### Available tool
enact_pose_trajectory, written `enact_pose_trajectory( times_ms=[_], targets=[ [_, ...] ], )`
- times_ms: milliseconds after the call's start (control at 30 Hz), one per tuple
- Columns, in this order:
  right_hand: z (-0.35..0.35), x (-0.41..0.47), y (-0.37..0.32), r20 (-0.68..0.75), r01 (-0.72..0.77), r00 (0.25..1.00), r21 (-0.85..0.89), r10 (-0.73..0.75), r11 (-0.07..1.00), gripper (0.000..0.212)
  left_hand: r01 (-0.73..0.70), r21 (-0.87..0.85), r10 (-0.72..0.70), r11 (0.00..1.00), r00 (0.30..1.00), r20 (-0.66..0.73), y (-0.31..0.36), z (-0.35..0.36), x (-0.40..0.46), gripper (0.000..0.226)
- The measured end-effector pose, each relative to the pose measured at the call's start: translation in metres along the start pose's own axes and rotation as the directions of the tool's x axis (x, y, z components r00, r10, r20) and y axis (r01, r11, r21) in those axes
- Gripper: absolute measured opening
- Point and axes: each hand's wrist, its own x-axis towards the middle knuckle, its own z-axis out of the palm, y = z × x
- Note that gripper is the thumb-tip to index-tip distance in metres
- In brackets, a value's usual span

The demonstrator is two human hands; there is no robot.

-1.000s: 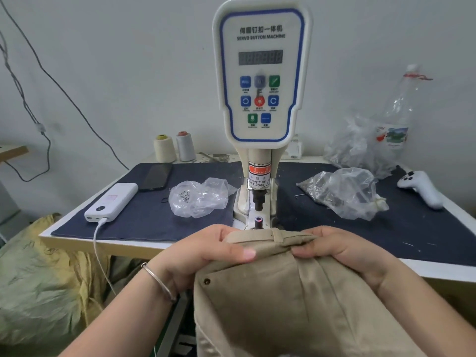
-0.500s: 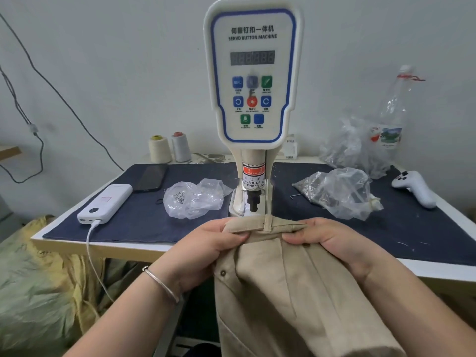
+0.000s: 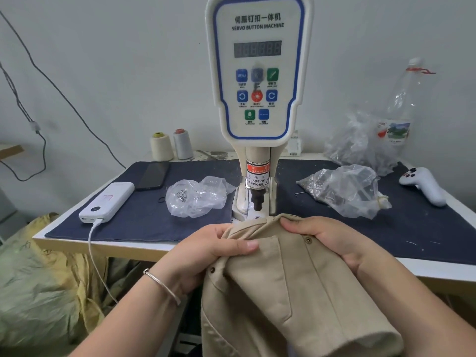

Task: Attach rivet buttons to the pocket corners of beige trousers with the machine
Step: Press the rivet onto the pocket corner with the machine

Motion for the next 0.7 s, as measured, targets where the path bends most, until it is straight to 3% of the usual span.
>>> enact_pose_trajectory(
  times_ms=[100,267,467,600,700],
  targets=[
    [-0.004,0.006,0.002,-0.034,-0.027,0.999,0.036,0.028,0.999,0.040,0.049,-0.070,-0.050,0.996,0.999,-0.014,-0.004,-0.005,0.007,0.051],
    [-0.015,0.014,0.010,-0.029,-0.029,0.999,0.077,0.031,0.997,0.029,0.065,-0.033,-0.068,0.997,0.993,-0.093,-0.010,-0.006,0.014,0.017],
    [-0.020,0.028,0.003,-0.126,0.047,0.991,0.011,-0.045,0.999,0.029,0.038,0.174,0.023,0.984,0.941,-0.337,-0.009,-0.004,0.031,0.048],
    [-0.020,0.038,-0.006,-0.163,0.057,0.985,-0.020,-0.059,0.998,0.030,0.022,0.323,0.113,0.946,0.913,-0.392,-0.004,-0.010,0.044,0.042],
    [-0.022,0.045,-0.010,-0.166,0.074,0.983,-0.011,-0.075,0.997,0.027,-0.005,0.335,0.147,0.942,0.905,-0.399,-0.003,-0.014,0.051,0.037]
  ],
)
